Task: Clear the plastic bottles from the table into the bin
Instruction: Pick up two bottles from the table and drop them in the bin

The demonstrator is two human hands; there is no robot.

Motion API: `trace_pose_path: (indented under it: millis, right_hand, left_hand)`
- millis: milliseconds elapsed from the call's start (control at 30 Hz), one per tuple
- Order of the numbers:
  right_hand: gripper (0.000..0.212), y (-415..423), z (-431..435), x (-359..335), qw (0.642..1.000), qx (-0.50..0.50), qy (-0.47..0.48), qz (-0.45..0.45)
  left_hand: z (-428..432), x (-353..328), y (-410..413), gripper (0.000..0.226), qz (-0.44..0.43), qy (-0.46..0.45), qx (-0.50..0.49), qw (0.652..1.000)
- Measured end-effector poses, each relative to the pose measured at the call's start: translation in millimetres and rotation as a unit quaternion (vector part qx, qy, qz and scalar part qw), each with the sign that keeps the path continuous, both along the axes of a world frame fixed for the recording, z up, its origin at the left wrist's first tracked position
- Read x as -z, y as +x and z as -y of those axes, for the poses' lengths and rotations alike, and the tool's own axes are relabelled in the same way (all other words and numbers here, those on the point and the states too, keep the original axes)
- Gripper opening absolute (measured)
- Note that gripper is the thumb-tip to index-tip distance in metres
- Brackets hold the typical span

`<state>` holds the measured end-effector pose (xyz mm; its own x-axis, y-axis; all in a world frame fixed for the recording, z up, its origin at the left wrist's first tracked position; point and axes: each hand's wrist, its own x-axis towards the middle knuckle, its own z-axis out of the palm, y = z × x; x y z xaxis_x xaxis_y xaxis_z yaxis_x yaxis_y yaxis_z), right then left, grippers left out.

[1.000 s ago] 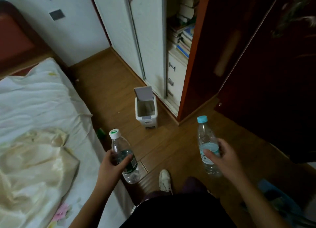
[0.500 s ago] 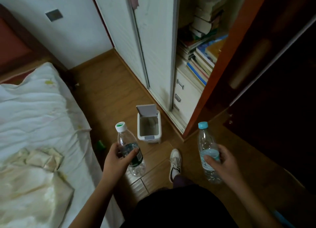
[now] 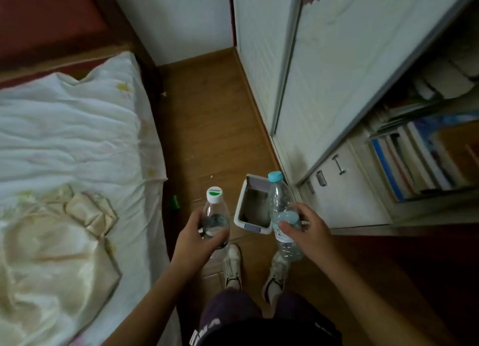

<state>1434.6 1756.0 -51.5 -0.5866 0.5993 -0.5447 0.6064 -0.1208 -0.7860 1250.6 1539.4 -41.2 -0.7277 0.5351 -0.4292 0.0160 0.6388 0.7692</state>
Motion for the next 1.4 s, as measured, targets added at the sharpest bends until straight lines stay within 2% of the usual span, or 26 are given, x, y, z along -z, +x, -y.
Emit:
trace_pose_path:
  millis: [100, 200, 367, 533, 633, 733, 967, 1200, 1400]
  right_hand:
    - [0.072, -26.8, -4.8, 25.5, 1.0, 0.004, -0.006, 0.017]
    - [0.076, -52.0, -10.4, 68.5, 0.999, 0.009, -0.006, 0.03]
    - [0.053, -73.0, -16.7, 181.6, 0.996, 0.05, -0.047, 0.049]
    - [0.059, -84.3, -26.2, 291.9, 0.992, 0.087, -0.044, 0.076]
    - [0.062, -86.4, -28.3, 340.8, 0.992, 0.089, -0.03, 0.081]
    - [0.067, -82.9, -25.6, 377.6, 0.993, 0.071, -0.005, 0.094]
    - [0.069, -72.9, -9.7, 406.7, 0.989, 0.082, 0.029, 0.122]
    - [0.057, -72.2, -8.7, 405.1, 0.985, 0.071, 0.051, 0.149]
    - [0.057, -59.3, -3.5, 405.8, 0.983, 0.06, 0.041, 0.169]
  left_hand:
    - [-8.8, 29.6, -17.4, 0.048, 0.023, -0.017, 0.015, 0.999]
    - [-22.6, 76.0, -40.3, 0.058, 0.055, -0.033, 0.01, 0.998]
    - [-61.0, 176.5, -66.4, 0.051, 0.082, -0.039, 0.02, 0.996]
    - [-103.2, 274.6, -80.8, 0.051, 0.066, -0.032, 0.055, 0.996]
    - [-113.6, 324.5, -75.8, 0.06, 0.073, -0.034, 0.047, 0.996]
    - [-113.8, 358.2, -64.3, 0.056, 0.061, -0.04, 0.057, 0.996]
    - [-108.4, 389.3, -48.4, 0.059, 0.071, -0.074, 0.071, 0.992]
    - [-111.7, 395.5, -48.9, 0.058, 0.042, -0.121, 0.059, 0.99]
    - [-94.2, 396.6, -33.5, 0.058, 0.015, -0.173, 0.079, 0.982]
